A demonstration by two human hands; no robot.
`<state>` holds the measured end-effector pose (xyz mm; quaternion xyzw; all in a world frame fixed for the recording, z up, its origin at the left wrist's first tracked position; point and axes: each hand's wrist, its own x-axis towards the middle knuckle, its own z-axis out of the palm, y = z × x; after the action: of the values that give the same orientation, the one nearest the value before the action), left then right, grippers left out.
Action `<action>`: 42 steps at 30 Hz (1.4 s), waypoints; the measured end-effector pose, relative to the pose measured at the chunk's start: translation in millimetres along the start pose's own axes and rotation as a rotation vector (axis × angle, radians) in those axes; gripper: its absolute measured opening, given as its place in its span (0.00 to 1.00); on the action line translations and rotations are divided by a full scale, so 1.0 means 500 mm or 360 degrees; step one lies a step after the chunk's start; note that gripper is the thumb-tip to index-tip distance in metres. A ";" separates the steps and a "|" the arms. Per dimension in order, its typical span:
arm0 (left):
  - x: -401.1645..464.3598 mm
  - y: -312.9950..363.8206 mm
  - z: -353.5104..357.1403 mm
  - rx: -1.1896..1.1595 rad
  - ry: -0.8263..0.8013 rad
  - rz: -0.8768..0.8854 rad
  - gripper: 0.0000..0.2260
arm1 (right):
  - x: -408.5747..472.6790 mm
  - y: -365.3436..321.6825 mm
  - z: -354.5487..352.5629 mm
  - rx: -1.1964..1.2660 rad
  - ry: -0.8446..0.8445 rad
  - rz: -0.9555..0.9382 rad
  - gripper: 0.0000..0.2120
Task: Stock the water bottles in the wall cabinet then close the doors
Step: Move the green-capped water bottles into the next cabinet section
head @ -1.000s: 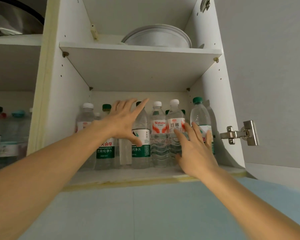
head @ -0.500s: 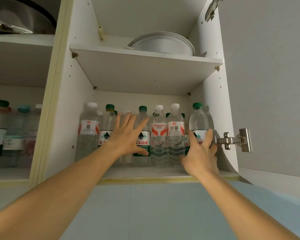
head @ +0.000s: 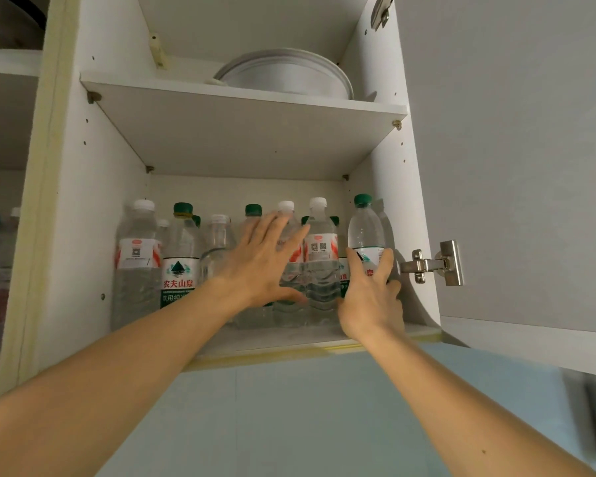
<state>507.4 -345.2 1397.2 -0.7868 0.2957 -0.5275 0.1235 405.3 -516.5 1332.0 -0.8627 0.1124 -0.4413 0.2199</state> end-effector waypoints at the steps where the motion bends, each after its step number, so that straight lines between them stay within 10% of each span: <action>1: 0.009 0.011 0.000 0.0050 -0.0020 0.0065 0.58 | -0.001 0.001 0.000 0.0030 0.0006 0.0003 0.43; 26: 0.060 0.065 0.064 0.0345 -0.0143 0.0138 0.53 | 0.033 0.035 0.010 0.0461 0.0127 0.0173 0.28; 42: 0.026 -0.024 0.049 -0.0182 -0.0109 0.0042 0.64 | 0.094 0.041 -0.025 0.0372 -0.0176 0.0256 0.24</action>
<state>537.1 -346.1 1403.0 -0.8063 0.3312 -0.4807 0.0953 422.7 -556.1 1362.0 -0.8424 0.1166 -0.3842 0.3594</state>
